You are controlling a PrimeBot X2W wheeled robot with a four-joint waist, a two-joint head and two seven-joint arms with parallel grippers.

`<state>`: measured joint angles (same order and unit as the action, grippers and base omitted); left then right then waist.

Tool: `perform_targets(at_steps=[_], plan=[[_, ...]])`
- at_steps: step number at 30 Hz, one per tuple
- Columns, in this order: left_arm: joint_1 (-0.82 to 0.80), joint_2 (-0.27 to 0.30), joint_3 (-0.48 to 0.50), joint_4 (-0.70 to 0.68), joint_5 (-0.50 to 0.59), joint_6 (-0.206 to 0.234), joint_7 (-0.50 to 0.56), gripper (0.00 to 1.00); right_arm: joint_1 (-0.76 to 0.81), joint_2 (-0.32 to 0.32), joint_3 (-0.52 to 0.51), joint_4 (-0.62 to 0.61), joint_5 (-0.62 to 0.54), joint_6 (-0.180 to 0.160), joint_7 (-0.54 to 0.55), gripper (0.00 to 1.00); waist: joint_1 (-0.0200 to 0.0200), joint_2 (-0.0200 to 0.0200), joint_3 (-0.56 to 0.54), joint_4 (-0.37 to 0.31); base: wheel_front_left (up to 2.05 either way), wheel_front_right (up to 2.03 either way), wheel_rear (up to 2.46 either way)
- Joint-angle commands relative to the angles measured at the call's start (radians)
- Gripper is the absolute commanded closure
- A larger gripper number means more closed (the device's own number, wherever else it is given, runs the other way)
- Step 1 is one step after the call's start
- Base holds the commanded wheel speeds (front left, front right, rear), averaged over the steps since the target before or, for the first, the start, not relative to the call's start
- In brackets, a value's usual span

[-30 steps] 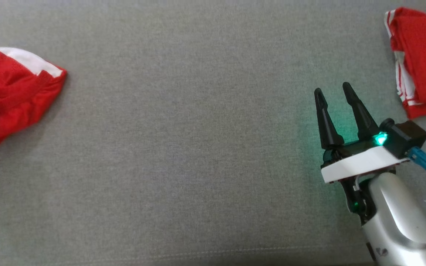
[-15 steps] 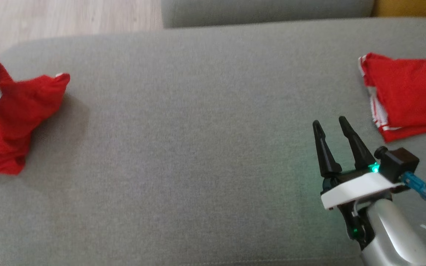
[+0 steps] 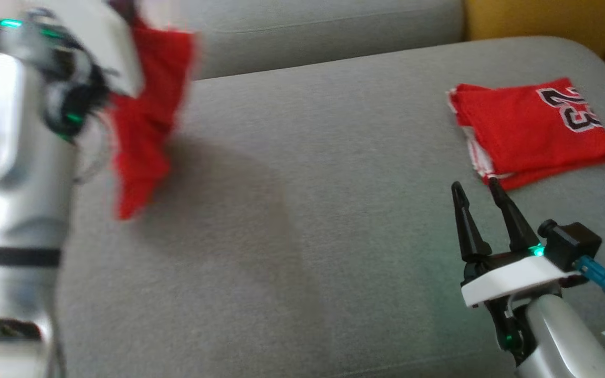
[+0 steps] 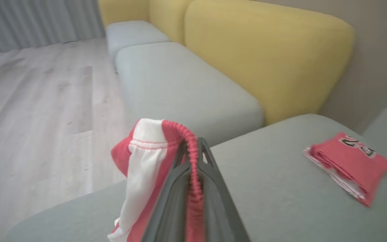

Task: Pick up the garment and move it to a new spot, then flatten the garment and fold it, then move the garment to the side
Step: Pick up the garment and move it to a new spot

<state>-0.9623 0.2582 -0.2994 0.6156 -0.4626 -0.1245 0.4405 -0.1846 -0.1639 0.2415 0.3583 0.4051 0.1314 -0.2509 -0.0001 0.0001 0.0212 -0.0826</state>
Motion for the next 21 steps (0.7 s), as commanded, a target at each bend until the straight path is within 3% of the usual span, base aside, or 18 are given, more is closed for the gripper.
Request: perform_targets(at_steps=[1, 9, 14, 15, 16, 17, 18, 21], plan=[[-0.001, 0.016, 0.004, -0.083, -0.018, -0.006, 0.014, 1.00, -0.017, 0.002, 0.009, -0.038, 0.000, -0.001, -0.011, 0.00, 0.0001, -0.0001, 0.006, -0.038, 0.00, 0.00, 0.00], [0.216, -0.166, -0.072, -0.240, -0.120, 0.014, -0.005, 1.00, -0.025, 0.001, 0.003, -0.040, 0.001, -0.001, -0.011, 0.00, 0.0001, -0.0001, 0.037, -0.120, 0.00, 0.00, 0.00], [0.349, -0.202, -0.175, -0.159, -0.114, 0.046, -0.113, 1.00, -0.035, 0.008, 0.021, -0.035, 0.002, -0.001, -0.011, 0.00, 0.0001, -0.0001, 0.049, -0.151, 0.00, 0.00, 0.00], [0.365, -0.204, -0.197, -0.130, -0.111, 0.046, -0.147, 0.92, -0.037, 0.009, 0.024, -0.033, 0.003, -0.001, -0.011, 0.00, 0.0001, -0.0001, 0.050, -0.153, 0.00, 0.00, 0.00], [0.378, -0.206, -0.220, -0.097, -0.109, 0.045, -0.177, 0.62, -0.040, 0.010, 0.029, -0.030, 0.003, -0.001, -0.011, 0.00, 0.0001, -0.0001, 0.051, -0.154, 0.00, 0.00, 0.00], [0.387, -0.207, -0.245, -0.066, -0.106, 0.041, -0.206, 0.19, -0.042, 0.011, 0.034, -0.028, 0.002, -0.001, -0.011, 0.00, 0.0001, -0.0001, 0.051, -0.154, 0.00, 0.00, 0.00], [0.395, -0.207, -0.269, -0.045, -0.124, 0.033, -0.234, 0.00, -0.044, 0.012, 0.039, -0.026, 0.002, -0.001, -0.011, 0.00, 0.0001, -0.0001, 0.050, -0.154, 0.00, 0.00, 0.00], [0.391, -0.207, -0.333, -0.007, -0.171, 0.021, -0.309, 0.00, -0.046, 0.005, 0.041, -0.021, 0.004, -0.001, -0.011, 0.00, 0.0001, -0.0001, 0.043, -0.139, 0.00, 0.00, 0.00]])
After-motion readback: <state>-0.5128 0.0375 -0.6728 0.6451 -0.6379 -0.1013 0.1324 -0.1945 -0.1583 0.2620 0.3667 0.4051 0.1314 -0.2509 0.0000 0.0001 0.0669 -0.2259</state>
